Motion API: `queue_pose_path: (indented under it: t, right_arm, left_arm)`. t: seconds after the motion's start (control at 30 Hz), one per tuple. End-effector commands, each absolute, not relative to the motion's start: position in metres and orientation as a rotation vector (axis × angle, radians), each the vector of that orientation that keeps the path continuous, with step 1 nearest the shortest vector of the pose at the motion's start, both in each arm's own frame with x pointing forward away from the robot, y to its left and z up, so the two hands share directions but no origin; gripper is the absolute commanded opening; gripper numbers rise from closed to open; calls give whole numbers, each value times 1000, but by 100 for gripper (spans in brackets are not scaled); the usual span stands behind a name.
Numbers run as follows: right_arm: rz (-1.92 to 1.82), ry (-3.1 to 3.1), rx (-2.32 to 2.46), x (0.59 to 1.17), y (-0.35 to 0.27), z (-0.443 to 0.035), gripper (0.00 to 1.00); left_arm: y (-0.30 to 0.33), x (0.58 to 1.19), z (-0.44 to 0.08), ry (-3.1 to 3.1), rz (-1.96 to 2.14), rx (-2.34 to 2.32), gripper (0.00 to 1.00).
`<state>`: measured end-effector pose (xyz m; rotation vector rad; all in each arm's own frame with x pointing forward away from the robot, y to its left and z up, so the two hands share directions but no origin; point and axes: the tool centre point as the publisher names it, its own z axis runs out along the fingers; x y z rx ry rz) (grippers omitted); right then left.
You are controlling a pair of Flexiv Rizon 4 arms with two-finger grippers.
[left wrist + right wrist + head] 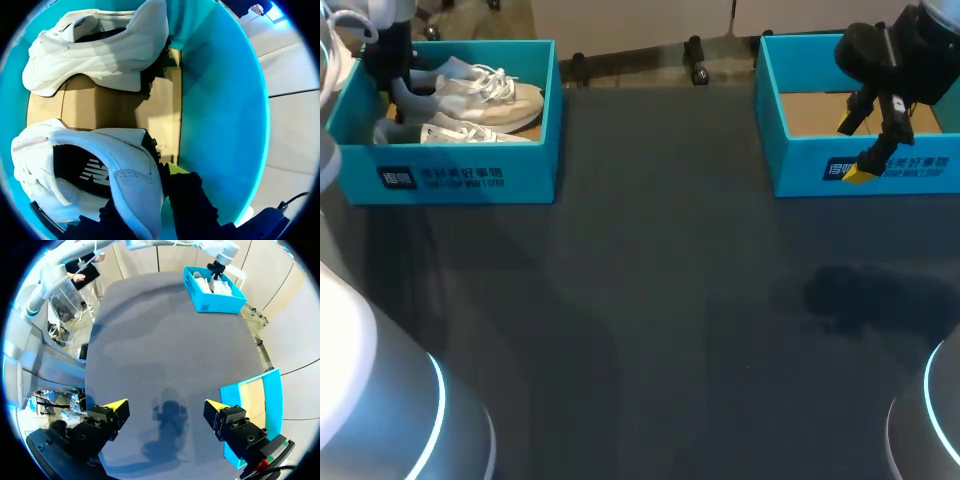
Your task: Take the shoe out of the shoebox, open the shoe tongue, remove and reinsert the insole, then place the shoe into the shoebox
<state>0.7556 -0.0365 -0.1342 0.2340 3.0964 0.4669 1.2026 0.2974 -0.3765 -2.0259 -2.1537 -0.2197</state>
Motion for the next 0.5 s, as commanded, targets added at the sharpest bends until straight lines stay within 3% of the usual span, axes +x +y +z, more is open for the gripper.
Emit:
queue_pose_path:
  t: [0.03, 0.27, 0.5]
  right_arm:
    - [462, 3101, 234, 757, -36, -134, 100]
    - [462, 3101, 234, 757, -36, -134, 100]
    - [462, 3101, 234, 757, -36, -134, 100]
  left_arm:
    - [296, 1205, -376, -2149, -215, -2028, 47]
    - [293, 1200, -368, -2144, -205, -2055, 49]
    - [286, 1194, -348, -2166, -186, -2094, 71]
